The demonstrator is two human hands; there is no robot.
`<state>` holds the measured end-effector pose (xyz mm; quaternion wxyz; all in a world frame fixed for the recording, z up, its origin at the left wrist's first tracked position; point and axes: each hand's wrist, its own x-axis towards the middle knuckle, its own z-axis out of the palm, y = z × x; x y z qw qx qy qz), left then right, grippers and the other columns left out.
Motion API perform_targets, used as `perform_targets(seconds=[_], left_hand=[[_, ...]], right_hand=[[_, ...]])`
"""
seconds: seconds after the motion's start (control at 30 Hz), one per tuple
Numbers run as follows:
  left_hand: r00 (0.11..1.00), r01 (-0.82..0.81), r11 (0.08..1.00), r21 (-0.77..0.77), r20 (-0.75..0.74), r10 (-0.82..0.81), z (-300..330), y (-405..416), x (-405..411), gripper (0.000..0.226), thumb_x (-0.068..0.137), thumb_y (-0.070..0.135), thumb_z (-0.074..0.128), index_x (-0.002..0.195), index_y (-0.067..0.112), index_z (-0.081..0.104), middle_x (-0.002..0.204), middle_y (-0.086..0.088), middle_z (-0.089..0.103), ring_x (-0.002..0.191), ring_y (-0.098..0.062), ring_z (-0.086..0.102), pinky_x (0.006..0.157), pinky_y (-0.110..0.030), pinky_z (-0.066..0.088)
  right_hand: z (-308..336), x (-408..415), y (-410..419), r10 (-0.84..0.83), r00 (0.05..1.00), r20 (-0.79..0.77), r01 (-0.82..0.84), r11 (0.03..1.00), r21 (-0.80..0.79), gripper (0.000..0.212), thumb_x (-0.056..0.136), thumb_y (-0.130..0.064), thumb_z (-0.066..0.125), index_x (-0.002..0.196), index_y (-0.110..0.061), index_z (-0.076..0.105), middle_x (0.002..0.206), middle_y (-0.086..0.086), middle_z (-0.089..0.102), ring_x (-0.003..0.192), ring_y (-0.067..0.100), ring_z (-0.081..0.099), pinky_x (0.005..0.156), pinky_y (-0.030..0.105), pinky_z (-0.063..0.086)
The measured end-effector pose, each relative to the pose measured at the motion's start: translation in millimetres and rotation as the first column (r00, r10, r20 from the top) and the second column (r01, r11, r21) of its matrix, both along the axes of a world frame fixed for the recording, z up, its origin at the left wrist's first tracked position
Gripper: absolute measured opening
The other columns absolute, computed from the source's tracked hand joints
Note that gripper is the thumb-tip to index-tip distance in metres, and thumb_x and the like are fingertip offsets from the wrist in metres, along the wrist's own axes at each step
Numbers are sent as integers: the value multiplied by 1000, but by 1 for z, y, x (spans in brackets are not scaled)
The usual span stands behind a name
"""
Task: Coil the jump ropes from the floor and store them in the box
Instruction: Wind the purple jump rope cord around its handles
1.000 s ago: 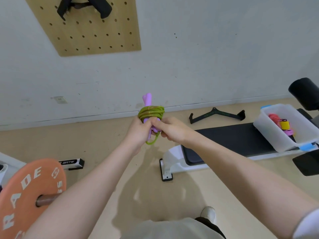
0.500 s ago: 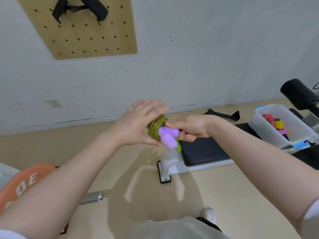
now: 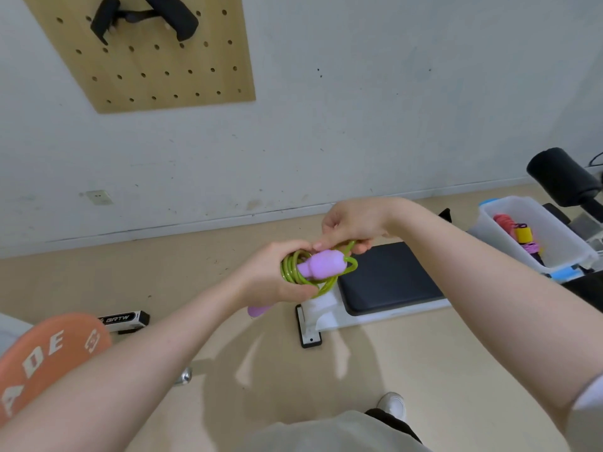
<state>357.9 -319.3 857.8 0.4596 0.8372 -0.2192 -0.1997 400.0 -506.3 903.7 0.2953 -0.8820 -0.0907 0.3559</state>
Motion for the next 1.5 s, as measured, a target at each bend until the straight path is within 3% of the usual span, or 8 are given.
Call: perform_targets(seconds=[0.17, 0.3, 0.47, 0.67, 0.97, 1.2, 1.33, 1.5], left_hand=[[987, -137, 959, -248, -120, 109, -13, -1, 8, 43, 51, 33, 66, 93, 24, 65, 76, 6, 63, 68, -14, 57, 66, -28, 48], [943, -290, 842, -454, -287, 170, -23, -5, 11, 45, 56, 28, 67, 93, 4, 60, 77, -8, 58, 71, -25, 55, 65, -36, 47], [872, -446, 750, -489, -426, 242, -28, -18, 9, 34, 57, 25, 68, 88, 12, 64, 73, -7, 65, 68, -27, 62, 57, -29, 50], [864, -439, 753, -490, -461, 203, -28, -31, -6, 28, 63, 22, 65, 86, 7, 62, 68, -7, 64, 62, -22, 62, 55, -27, 48], [910, -400, 771, -496, -318, 267, -15, -40, -7, 36, 58, 27, 70, 91, 14, 62, 78, -11, 60, 71, -27, 59, 65, -35, 47], [903, -422, 792, -442, -281, 324, -18, -41, -7, 30, 69, 19, 67, 98, 11, 61, 71, 2, 60, 63, -11, 58, 55, -16, 46], [891, -442, 798, -410, -302, 339, -23, -40, -7, 17, 80, 6, 67, 92, 16, 61, 73, 0, 63, 62, -10, 61, 56, -19, 47], [892, -438, 809, -393, -299, 338, -24, -44, -9, 27, 65, 20, 69, 92, 19, 62, 76, 2, 67, 68, -12, 66, 60, -23, 50]], right_hand=[[-7, 0, -9, -299, 950, 91, 260, 916, 306, 12, 84, -3, 57, 75, -10, 59, 59, 6, 54, 37, 6, 46, 42, 15, 39], [-8, -7, -4, -527, 849, 34, 392, 672, 629, 15, 89, -14, 60, 75, -9, 56, 62, 6, 54, 38, 5, 50, 41, 14, 40], [-21, -19, 1, -560, 822, 109, 303, 589, 749, 11, 94, -13, 52, 102, -7, 57, 64, 3, 50, 45, 4, 47, 49, 13, 39], [-37, -26, -7, -597, 738, 314, 303, 709, 637, 23, 97, -3, 38, 97, -11, 60, 95, 2, 47, 57, -1, 47, 53, 10, 39], [-39, -31, -20, -551, 644, 531, 385, 833, 398, 10, 94, -19, 49, 101, -12, 48, 64, 15, 52, 69, 34, 54, 64, 35, 40], [-26, -41, -17, -525, 689, 501, 236, 815, 529, 19, 95, -7, 43, 91, -18, 58, 69, -9, 57, 63, -3, 52, 65, 14, 41], [-28, -43, -10, -557, 682, 474, 271, 795, 543, 12, 88, -6, 55, 90, -12, 66, 80, -1, 63, 72, 9, 55, 68, 18, 42], [-28, -36, 2, -504, 630, 591, 326, 862, 387, 19, 85, 0, 50, 96, -10, 62, 78, -2, 55, 74, 17, 49, 62, 25, 35]])
